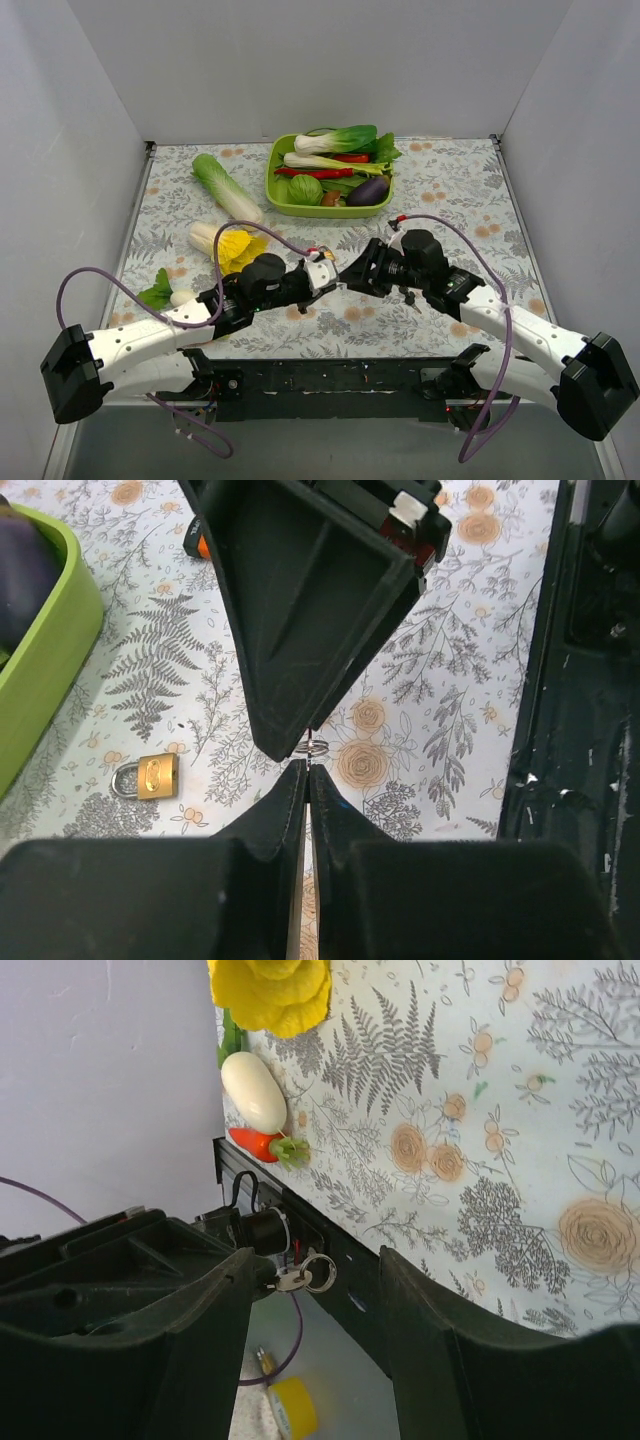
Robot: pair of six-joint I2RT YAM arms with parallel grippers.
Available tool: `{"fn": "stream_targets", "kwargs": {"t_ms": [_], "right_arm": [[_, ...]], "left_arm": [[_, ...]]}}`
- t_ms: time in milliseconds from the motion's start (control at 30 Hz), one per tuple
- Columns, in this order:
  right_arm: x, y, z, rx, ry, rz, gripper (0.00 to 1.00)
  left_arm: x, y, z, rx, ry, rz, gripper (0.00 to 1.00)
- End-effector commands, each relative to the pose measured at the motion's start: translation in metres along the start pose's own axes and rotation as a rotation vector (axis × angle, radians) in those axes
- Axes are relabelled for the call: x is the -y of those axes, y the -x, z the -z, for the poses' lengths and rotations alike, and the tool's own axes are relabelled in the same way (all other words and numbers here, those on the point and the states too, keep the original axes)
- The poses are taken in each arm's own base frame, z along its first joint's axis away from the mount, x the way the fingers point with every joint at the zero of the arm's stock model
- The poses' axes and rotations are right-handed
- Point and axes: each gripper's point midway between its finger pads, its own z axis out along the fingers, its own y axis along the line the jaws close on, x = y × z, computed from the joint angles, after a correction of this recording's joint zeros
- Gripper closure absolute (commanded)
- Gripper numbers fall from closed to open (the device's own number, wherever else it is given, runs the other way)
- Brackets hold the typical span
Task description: Unlock with the key
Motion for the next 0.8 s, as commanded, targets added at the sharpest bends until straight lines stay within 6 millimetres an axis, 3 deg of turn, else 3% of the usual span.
{"fn": "stream_targets", "kwargs": {"t_ms": [0,533,767], "right_arm": [[-0.008,-0.003,0.011,0.003,0.063,-0.108,0.40],[0.002,-0.007,0.012,0.014,0.069,-0.313,0.43],[0.009,-0.011,0.008,-0.009,0.050,-0.357,0.50]], "left_arm": [[-0.012,0.000,0.001,-0.034,0.125,-0.165,1.00],[0.007,-0.006,-0.013,-0.081,0.194,-0.376,1.00],[0.010,-0.004,-0.019,-0.073,0.211,-0.402,1.00]]}}
